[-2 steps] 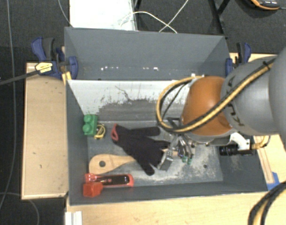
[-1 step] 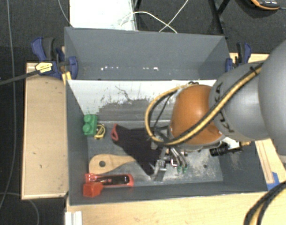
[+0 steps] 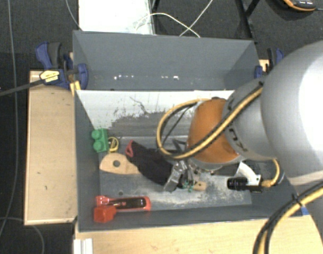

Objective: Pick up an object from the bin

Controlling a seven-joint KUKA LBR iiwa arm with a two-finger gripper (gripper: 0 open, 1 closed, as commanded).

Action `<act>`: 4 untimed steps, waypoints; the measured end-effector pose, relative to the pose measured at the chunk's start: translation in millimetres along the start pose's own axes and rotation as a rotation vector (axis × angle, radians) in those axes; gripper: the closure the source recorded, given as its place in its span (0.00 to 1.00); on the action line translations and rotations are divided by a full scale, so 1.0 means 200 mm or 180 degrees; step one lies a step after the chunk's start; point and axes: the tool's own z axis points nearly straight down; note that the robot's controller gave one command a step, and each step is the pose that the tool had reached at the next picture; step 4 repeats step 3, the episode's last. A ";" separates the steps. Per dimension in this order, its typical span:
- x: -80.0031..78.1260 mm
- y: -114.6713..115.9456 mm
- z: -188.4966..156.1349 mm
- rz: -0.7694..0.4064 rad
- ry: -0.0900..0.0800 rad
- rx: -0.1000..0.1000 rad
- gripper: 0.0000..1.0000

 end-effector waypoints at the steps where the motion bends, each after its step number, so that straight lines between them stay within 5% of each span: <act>1: 0.00 0.00 0.00 -0.0001 0.0000 0.0000 1.00; 2: -0.01 0.03 -0.27 -0.0109 -0.0005 -0.0004 1.00; 3: -0.01 0.12 -0.72 -0.0106 -0.0004 -0.0005 1.00; 4: -0.01 0.12 -0.72 -0.0106 -0.0004 -0.0005 1.00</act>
Offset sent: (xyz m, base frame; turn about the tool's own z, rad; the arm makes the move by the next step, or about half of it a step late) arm 0.0031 0.0042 0.0540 -0.0356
